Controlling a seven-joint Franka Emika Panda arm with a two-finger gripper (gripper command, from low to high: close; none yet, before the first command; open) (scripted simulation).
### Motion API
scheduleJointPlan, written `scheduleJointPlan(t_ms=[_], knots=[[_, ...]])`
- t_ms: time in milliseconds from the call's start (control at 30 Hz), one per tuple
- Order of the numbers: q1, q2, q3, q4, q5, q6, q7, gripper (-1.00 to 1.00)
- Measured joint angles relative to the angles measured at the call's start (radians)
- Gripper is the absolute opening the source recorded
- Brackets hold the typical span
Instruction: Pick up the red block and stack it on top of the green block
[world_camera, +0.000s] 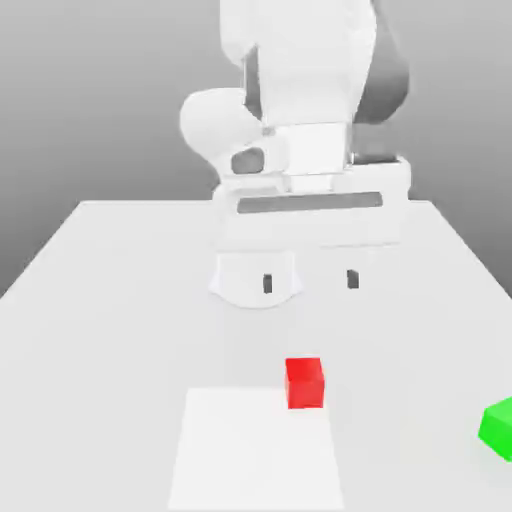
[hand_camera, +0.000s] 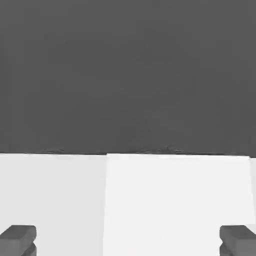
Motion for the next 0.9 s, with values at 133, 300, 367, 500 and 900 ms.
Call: scheduleJointPlan(t_ms=[133, 300, 367, 500, 900], knots=[[0.006, 0.257, 0.022, -0.064, -0.055, 0.198, 0.063, 0.0], [0.069, 0.45, -0.056, -0.048, -0.13, 0.361, 0.121, -1.0], [0.068, 0.45, -0.056, -0.048, -0.13, 0.361, 0.122, -1.0], [0.074, 0.465, -0.063, -0.047, -0.138, 0.375, 0.129, -1.0], [0.083, 0.204, 0.003, -0.012, -0.092, 0.08, 0.119, -1.0]])
